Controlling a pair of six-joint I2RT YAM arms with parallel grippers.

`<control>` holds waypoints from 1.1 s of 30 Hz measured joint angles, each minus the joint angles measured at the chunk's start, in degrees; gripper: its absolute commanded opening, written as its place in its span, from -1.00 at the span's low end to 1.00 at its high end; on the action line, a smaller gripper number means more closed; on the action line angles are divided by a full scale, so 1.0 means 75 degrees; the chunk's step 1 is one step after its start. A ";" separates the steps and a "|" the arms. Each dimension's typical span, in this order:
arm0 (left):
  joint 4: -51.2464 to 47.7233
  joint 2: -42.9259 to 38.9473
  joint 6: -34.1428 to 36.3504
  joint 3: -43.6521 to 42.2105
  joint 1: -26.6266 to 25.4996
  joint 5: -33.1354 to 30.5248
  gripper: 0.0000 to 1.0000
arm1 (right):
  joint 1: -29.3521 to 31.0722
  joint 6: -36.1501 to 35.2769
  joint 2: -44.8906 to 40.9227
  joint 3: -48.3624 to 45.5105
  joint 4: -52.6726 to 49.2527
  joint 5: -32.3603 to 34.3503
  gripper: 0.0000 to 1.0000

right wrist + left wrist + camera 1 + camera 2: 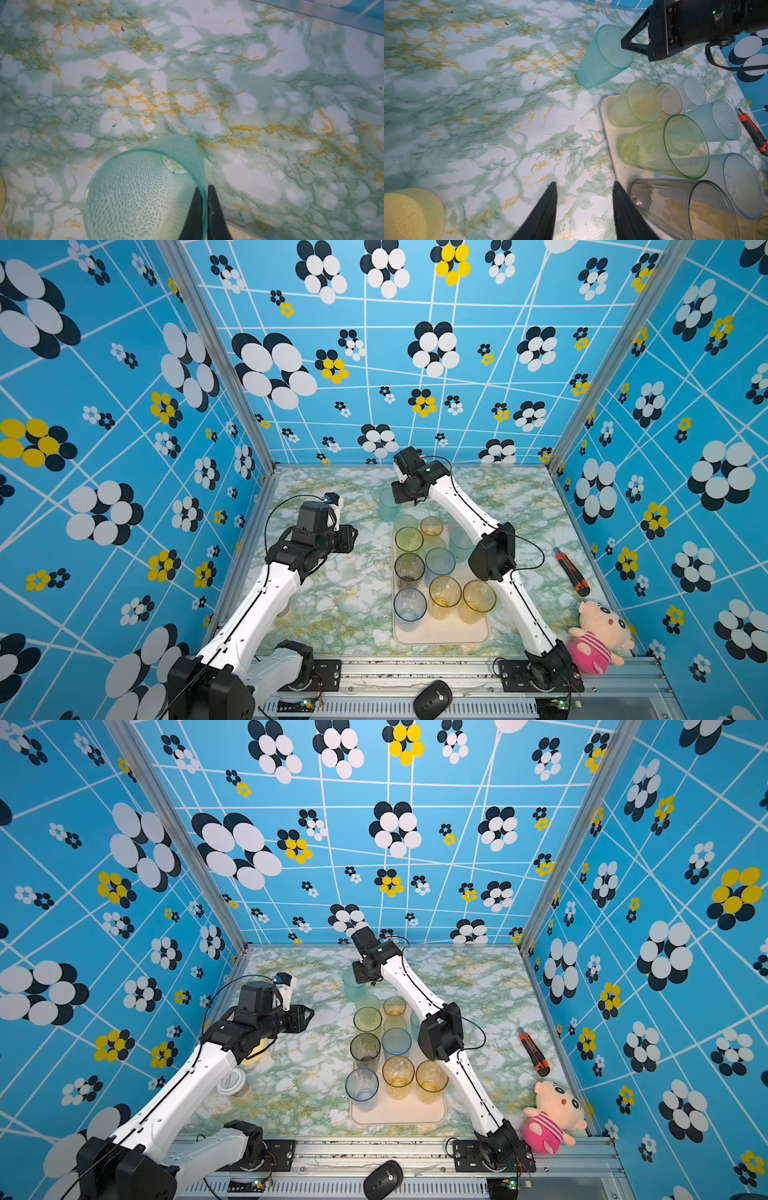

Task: Place the glasses into the tray
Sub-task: 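Lift the teal glass and carry it over the tray, right gripper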

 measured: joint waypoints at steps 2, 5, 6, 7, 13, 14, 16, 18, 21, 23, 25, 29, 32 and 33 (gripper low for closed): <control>0.0003 0.0067 0.0020 0.0000 -0.0026 -0.0006 -0.10 | 0.0000 -0.0006 -0.0213 -0.0221 0.0082 0.0000 -1.00; 0.0003 0.0114 0.0023 0.0000 -0.0140 -0.0015 -0.10 | 0.0000 -0.0035 -0.0609 -0.0522 0.0160 0.0000 -1.00; 0.0003 0.0117 0.0026 0.0000 -0.0195 -0.0023 -0.10 | 0.0000 -0.0058 -0.0766 -0.0632 0.0201 -0.0003 -1.00; 0.0006 0.0119 0.0035 0.0003 -0.0245 -0.0044 -0.10 | 0.0000 -0.0067 -0.0924 -0.0743 0.0245 -0.0006 -1.00; 0.0015 0.0256 0.0038 0.0003 -0.0469 -0.0044 -0.10 | 0.0000 -0.0248 -0.2241 -0.1716 0.0431 -0.0006 -1.00; 0.0015 0.0256 0.0035 0.0003 -0.0495 -0.0044 -0.10 | -0.0003 -0.0268 -0.2559 -0.2037 0.0501 0.0000 -1.00; 0.0015 0.0256 0.0020 0.0003 -0.0510 -0.0044 -0.10 | 0.0000 -0.0326 -0.3238 -0.2769 0.0615 0.0044 -1.00; 0.0012 0.0256 0.0015 0.0009 -0.0513 -0.0044 -0.10 | 0.0000 -0.0370 -0.4033 -0.3663 0.0804 0.0128 -1.00; -0.0041 0.0256 0.0015 0.0064 -0.0513 -0.0044 -0.10 | -0.0003 -0.0399 -0.5237 -0.5010 0.1131 0.0251 -0.99; -0.0064 0.0248 0.0015 0.0128 -0.0513 -0.0052 -0.09 | -0.0003 -0.0405 -0.6035 -0.5831 0.1288 0.0367 -0.99; -0.0146 0.0239 0.0015 0.0230 -0.0516 -0.0073 -0.09 | -0.0009 -0.0405 -0.6685 -0.6408 0.1329 0.0472 -0.99; -0.0277 0.0175 0.0015 0.0405 -0.0516 -0.0157 -0.09 | -0.0032 -0.0405 -0.7758 -0.7242 0.1320 0.0752 -0.98; -0.0396 0.0102 0.0017 0.0484 -0.0522 -0.0219 -0.09 | -0.0067 -0.0402 -0.8408 -0.7775 0.1198 0.0997 -0.98; -0.0449 0.0085 0.0020 0.0504 -0.0527 -0.0245 -0.09 | -0.0079 -0.0399 -0.8609 -0.7947 0.1128 0.1078 -0.98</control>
